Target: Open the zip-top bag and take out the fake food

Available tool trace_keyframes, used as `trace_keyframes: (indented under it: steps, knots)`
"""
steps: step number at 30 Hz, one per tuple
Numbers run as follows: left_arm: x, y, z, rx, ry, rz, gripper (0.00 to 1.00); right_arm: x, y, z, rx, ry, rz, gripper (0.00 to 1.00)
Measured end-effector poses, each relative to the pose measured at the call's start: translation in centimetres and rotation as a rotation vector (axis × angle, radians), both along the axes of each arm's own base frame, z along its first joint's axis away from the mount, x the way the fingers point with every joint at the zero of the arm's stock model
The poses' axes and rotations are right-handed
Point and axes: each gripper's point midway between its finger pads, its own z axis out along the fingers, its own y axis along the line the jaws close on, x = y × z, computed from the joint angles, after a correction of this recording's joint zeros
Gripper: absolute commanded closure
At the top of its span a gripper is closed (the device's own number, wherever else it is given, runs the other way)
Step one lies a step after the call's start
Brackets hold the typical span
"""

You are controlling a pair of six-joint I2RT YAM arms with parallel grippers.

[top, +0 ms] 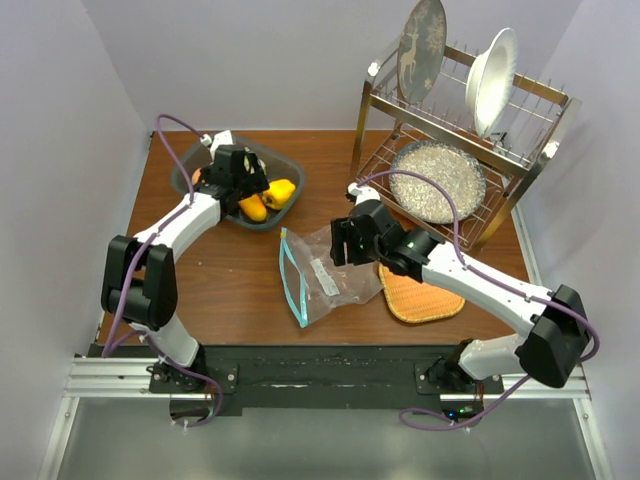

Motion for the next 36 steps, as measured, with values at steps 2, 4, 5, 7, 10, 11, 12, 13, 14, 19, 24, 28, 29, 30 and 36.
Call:
trace_keyframes:
  steps: [2, 4, 5, 7, 10, 11, 12, 13, 14, 19, 24, 28, 29, 30, 36]
  knots:
    - [-0.2, -0.1, 0.3, -0.004, 0.000, -0.006, 0.00, 0.0, -0.2, 0.2, -0.006, -0.005, -0.001, 0.27]
    - [-0.7, -0.3, 1.2, -0.017, -0.011, -0.019, 0.00, 0.0, -0.6, 0.3, -0.015, -0.014, -0.008, 0.26]
    - [-1.1, -0.5, 1.8, -0.026, -0.021, -0.029, 0.00, 0.0, -0.7, 0.4, -0.016, -0.018, -0.010, 0.25]
    - [-2.3, -0.9, 3.5, -0.042, -0.056, -0.048, 0.00, 0.0, -0.9, 0.6, -0.019, -0.025, -0.014, 0.25]
    - [-4.7, -2.9, 6.6, -0.066, -0.119, -0.106, 0.00, 0.1, -1.2, 1.1, -0.018, -0.039, -0.021, 0.23]
    - [-5.8, -4.1, 7.5, -0.076, -0.142, -0.138, 0.00, 0.0, -1.4, 1.4, -0.015, -0.049, -0.025, 0.22]
    - [-7.1, -5.4, 8.3, -0.089, -0.164, -0.176, 0.00, 0.0, -1.5, 1.7, -0.010, -0.056, -0.025, 0.22]
    - [-8.7, -6.9, 8.8, -0.106, -0.178, -0.219, 0.00, -0.1, -1.7, 2.1, -0.004, -0.066, -0.028, 0.22]
    - [-10.4, -8.5, 9.1, -0.123, -0.189, -0.268, 0.00, -0.2, -1.9, 2.3, 0.001, -0.075, -0.030, 0.22]
    - [-18.3, -14.4, 8.2, -0.166, -0.171, -0.478, 0.00, -1.2, -3.7, 3.1, 0.022, -0.117, -0.053, 0.21]
    - [-24.3, -17.0, 4.9, -0.167, -0.092, -0.620, 0.00, -2.6, -5.5, 3.6, 0.058, -0.145, -0.080, 0.21]
    - [-26.6, -15.7, 2.4, -0.155, -0.049, -0.635, 0.00, -3.4, -6.4, 3.5, 0.086, -0.154, -0.095, 0.21]
    - [-26.9, -15.2, 2.0, -0.153, -0.046, -0.628, 0.00, -3.6, -6.6, 3.2, 0.090, -0.152, -0.099, 0.20]
    - [-27.0, -14.7, 1.8, -0.154, -0.049, -0.621, 0.00, -3.8, -6.9, 2.8, 0.089, -0.149, -0.102, 0.20]
    - [-27.0, -13.5, 2.9, -0.182, -0.102, -0.580, 0.00, -4.3, -7.6, 1.3, 0.072, -0.132, -0.120, 0.20]
